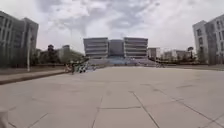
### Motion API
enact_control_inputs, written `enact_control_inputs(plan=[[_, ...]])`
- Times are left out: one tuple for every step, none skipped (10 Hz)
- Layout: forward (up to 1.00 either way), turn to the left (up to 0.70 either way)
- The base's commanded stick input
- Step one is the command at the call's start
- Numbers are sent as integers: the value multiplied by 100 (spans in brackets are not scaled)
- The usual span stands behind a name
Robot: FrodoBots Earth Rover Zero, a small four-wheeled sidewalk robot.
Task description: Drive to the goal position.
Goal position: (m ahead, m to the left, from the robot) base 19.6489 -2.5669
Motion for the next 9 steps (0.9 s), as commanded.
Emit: enact_control_inputs(plan=[[70, 0], [70, 0], [70, 0], [70, 0], [70, 0], [70, 0], [70, 0], [70, 0], [70, 0]])
